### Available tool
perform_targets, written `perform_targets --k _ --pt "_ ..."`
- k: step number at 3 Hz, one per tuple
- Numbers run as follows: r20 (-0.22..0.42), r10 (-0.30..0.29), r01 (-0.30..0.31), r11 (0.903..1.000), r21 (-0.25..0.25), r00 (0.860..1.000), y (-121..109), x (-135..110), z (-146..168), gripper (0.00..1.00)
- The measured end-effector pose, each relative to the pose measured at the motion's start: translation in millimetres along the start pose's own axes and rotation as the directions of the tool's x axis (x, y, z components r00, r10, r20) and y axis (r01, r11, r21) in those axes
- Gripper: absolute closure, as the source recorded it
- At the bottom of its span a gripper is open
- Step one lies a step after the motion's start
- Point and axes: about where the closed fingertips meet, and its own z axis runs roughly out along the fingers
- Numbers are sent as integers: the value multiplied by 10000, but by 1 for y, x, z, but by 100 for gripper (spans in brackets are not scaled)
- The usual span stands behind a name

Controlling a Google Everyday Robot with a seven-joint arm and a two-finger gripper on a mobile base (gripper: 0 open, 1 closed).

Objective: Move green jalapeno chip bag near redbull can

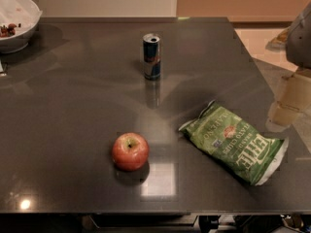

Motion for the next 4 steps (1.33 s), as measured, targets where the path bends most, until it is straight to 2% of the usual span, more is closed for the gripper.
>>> perform_targets --k 1,2,4 --pt "0 0 0 10000 0 10000 0 0 0 0" --pt "-236 -15 3 9987 -509 9997 6 6 16 0" --pt "-383 184 -224 9941 -1061 9991 22 19 57 0"
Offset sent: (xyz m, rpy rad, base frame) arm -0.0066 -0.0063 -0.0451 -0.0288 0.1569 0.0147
